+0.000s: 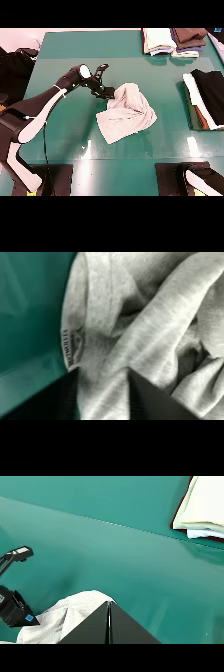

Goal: Fold the shirts.

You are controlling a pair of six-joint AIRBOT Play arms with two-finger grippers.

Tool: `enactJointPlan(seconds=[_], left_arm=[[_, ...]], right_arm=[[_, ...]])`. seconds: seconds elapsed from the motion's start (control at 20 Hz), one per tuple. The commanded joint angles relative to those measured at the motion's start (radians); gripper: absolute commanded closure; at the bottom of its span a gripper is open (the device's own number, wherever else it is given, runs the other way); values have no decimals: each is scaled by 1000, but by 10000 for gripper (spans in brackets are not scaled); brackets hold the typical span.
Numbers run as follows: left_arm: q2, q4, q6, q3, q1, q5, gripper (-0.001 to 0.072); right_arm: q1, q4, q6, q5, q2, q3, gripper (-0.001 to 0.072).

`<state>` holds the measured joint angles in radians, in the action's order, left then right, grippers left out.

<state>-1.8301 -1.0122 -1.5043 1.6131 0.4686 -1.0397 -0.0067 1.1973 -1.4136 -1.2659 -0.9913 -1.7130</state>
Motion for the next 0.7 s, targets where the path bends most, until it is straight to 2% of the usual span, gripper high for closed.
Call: enactJointPlan(seconds=[0.0, 0.2, 0.35, 0.45, 0.5, 0.65], left_arm=[[-23, 19, 21, 4, 1, 3, 685], [26, 0, 20, 68, -75, -50, 686], [126, -91, 21, 82, -123, -47, 685], [180, -161, 21, 82, -142, -62, 685], [198, -196, 21, 82, -145, -74, 685], [214, -235, 21, 82, -145, -98, 684]], right_arm=[[-17, 0, -15, -23, 13, 53, 698], [-88, 1, -39, -79, 87, 366, 698], [-128, -3, -56, -85, 126, 680, 683], [-129, -61, -55, -35, 122, 883, 279], [-123, -137, -51, 1, 112, 974, 246], [-19, -369, -3, 162, 41, 1141, 246]])
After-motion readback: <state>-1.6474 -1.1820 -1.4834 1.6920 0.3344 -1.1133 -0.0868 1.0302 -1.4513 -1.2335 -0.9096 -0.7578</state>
